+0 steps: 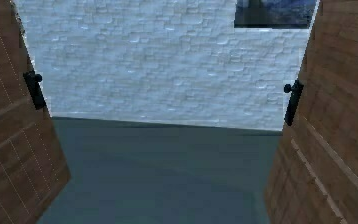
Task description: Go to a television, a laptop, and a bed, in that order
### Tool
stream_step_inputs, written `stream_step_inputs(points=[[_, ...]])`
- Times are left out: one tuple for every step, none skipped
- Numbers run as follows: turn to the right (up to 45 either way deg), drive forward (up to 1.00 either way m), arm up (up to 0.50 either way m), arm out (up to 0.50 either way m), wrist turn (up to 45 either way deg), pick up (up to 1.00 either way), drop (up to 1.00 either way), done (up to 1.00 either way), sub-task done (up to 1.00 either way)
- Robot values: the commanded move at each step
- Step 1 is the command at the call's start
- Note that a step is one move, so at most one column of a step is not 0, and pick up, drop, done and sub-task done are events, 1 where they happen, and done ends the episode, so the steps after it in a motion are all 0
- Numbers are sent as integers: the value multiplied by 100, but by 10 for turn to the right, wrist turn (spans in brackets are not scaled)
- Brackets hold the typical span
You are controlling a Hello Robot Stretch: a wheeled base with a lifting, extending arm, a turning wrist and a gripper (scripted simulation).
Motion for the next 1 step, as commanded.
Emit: stream_step_inputs(points=[[90, 0, 0, 0, 0, 0, 0, 0, 0]])
